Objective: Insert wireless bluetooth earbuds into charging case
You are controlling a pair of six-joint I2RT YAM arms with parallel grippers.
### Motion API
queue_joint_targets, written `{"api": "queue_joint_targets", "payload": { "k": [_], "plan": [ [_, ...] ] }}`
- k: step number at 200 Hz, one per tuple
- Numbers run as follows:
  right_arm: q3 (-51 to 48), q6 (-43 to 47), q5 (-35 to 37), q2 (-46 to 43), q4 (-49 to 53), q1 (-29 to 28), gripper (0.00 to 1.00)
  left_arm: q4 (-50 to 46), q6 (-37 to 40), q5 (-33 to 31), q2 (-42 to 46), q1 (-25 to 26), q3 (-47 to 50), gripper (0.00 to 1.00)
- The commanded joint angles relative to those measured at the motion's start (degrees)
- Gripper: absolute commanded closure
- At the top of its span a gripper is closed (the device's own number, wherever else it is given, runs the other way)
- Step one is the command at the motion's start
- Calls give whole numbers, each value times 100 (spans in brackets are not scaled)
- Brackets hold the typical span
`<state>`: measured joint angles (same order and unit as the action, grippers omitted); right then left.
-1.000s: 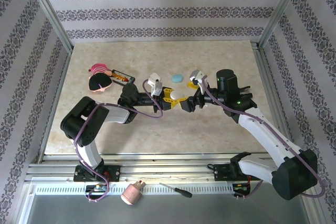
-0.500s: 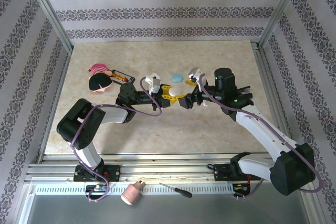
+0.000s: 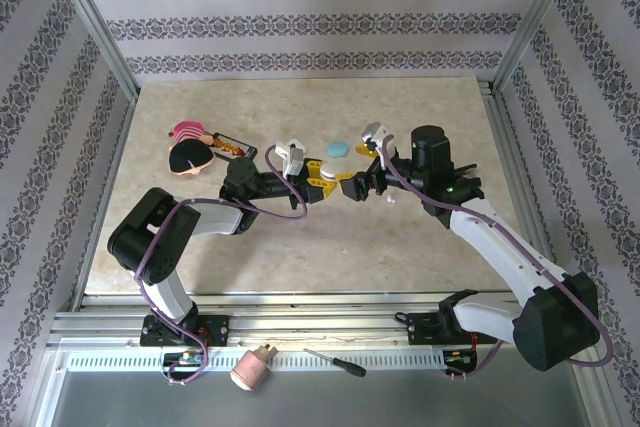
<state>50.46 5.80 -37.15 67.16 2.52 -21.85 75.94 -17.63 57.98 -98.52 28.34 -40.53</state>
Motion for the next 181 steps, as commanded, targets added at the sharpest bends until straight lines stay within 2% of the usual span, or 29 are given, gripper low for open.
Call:
{"api": "queue_joint_targets", "payload": {
  "k": [1, 68, 122, 161, 181],
  "plan": [
    [166, -66, 155, 82, -252, 110, 4, 362, -26, 256, 122, -30, 51, 73],
    [281, -457, 370, 105, -411, 227, 4, 562, -82, 381, 96, -133, 68, 73],
    [203, -1107, 64, 37, -674, 485, 2, 573, 17, 316, 88, -200, 107, 74],
    [-118, -1608, -186, -168, -965, 712, 2, 571, 272, 128, 26, -474, 191, 74],
    [-364, -1627, 130, -372, -869, 746, 2, 561, 441, 52, 11, -654, 244, 74]
  ]
}}
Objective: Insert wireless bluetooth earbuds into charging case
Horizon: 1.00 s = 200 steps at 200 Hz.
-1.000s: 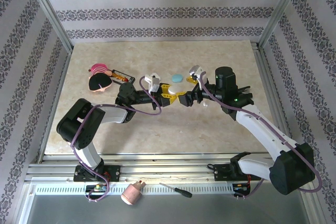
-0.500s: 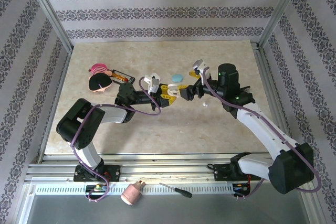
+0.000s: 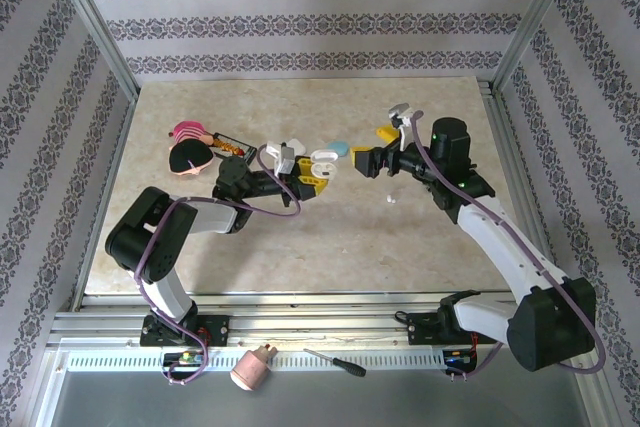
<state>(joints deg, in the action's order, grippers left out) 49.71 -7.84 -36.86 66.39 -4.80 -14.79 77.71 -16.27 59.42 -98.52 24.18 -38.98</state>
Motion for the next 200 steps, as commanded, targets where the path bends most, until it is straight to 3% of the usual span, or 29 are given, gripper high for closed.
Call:
{"api": "queue_joint_targets", "payload": {
  "k": [1, 31, 80, 130, 155, 200],
  "plan": [
    [-306, -267, 131, -303, -123, 43, 2, 380, 307, -99, 14, -247, 91, 74],
    [-573, -393, 1576, -482, 522, 252, 6, 119, 545, -140, 115, -494, 147, 74],
    [-331, -542, 2641, 301, 1833, 488, 16, -1012, 1420, -272, 581, -636, 226, 74],
    [753, 187, 4481, 1650, 3569, -66, 22, -1554, 1889, -483, 1021, -718, 450, 74],
    [1219, 294, 5205, 2323, 4161, -394, 35, -1628, 1969, -540, 1184, -749, 576, 74],
    [1963, 333, 6221, 3442, 4952, -956, 51, -1732, 2050, -644, 1343, -757, 716, 74]
  ]
}}
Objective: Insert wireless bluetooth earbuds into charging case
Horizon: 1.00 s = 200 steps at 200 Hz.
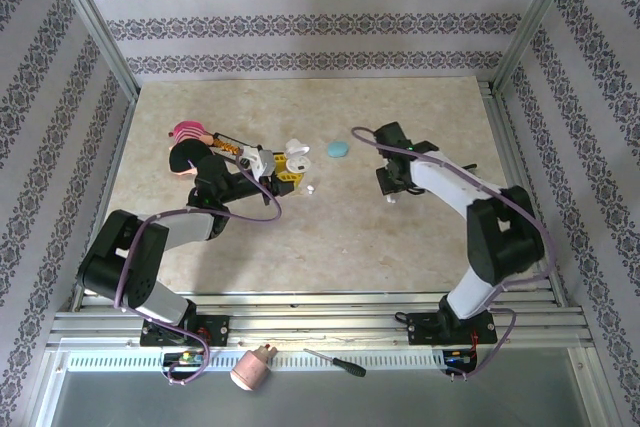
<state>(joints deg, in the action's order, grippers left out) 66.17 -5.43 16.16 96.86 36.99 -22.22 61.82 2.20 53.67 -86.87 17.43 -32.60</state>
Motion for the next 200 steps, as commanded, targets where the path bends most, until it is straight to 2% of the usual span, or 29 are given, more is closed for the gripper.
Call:
{"api": "queue_joint_targets", "payload": {
  "k": [1, 58, 92, 179, 200],
  "plan": [
    [326, 90, 930, 413, 782, -217, 51, -148, 207, -73, 179, -82, 74, 74],
    [615, 16, 1471, 1223, 836, -548, 59, -212, 299, -223, 254, -98, 165, 74],
    [708, -55, 1443, 1470, 812, -686, 62, -291, 342, -258, 314, -135, 192, 74],
    [827, -118, 1670, 1207, 969, -817, 62, -433, 404, -305, 399, -206, 184, 74],
    [840, -171, 1504, 1185, 983, -819, 62, -450, 413, -330, 408, -227, 183, 74]
  ]
}}
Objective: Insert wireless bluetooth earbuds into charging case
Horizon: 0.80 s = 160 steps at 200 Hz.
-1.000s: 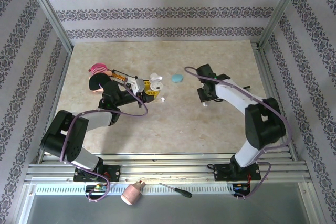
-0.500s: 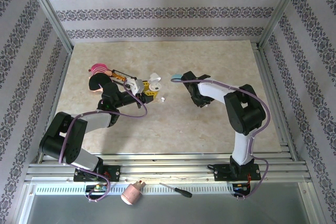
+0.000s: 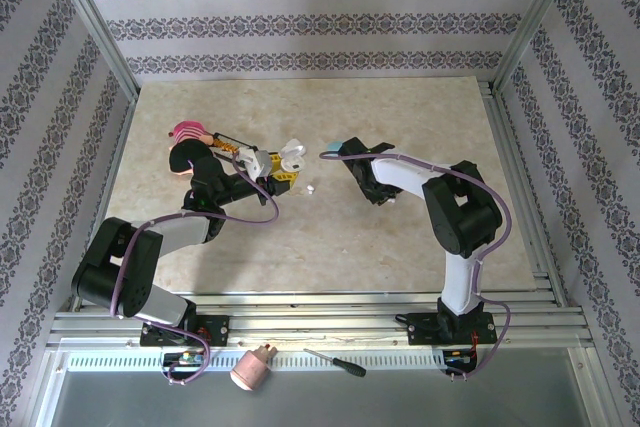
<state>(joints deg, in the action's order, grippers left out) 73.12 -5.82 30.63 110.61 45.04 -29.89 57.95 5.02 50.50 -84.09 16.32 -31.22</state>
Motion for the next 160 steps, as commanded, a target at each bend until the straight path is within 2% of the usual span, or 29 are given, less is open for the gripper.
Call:
{"api": "queue_joint_targets", "payload": {
  "k": [1, 160],
  "plan": [
    [147, -139, 53, -189, 180, -52, 62, -64, 131, -13, 130, -118, 46, 74],
    [106, -337, -58, 415, 194, -122, 67, -195, 192, -65, 174, -168, 71, 74]
  ]
}}
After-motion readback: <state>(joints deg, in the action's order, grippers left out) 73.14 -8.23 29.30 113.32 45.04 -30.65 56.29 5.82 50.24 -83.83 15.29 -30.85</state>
